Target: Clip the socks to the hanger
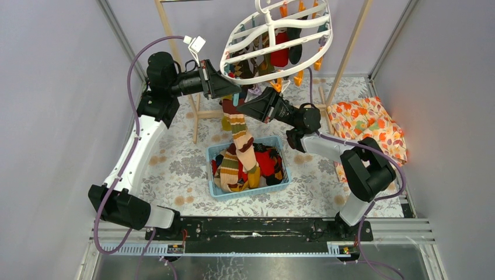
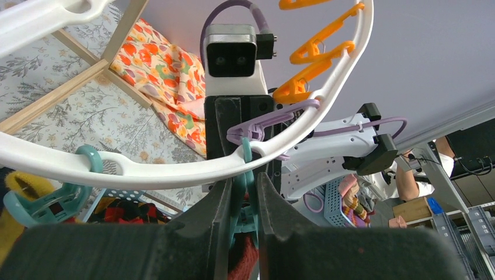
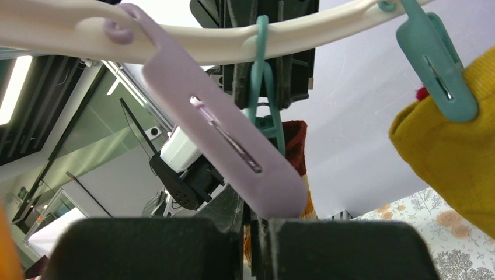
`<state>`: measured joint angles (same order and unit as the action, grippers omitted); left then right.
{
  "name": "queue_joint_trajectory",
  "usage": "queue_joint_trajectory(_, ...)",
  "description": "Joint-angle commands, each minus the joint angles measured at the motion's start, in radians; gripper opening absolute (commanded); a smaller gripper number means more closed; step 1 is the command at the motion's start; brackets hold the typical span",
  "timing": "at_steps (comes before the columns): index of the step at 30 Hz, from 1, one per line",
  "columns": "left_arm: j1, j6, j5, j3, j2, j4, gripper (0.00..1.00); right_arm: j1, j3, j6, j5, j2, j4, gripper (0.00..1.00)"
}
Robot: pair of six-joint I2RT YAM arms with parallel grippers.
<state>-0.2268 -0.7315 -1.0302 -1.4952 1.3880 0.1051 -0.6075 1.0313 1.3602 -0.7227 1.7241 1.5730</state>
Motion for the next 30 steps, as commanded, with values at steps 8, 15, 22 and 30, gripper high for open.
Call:
queue_joint_trajectory(8,0.004,-0.012,-0.062,0.000,-0.031,-0.052,0.00,0.019,-0.016,-0.053,0.074,-0.082,0.142,0.00)
queue_joint_trajectory(15,0.004,-0.012,-0.058,0.002,-0.030,-0.056,0.00,0.024,-0.025,-0.063,0.083,-0.088,0.142,0.00)
queue_joint_trajectory(22,0.005,-0.019,-0.059,0.006,-0.025,-0.068,0.12,0.025,-0.007,-0.056,0.089,-0.075,0.142,0.00)
queue_joint_trajectory(30,0.006,-0.019,-0.065,-0.004,-0.024,-0.074,0.53,0.024,-0.005,-0.053,0.089,-0.079,0.142,0.00)
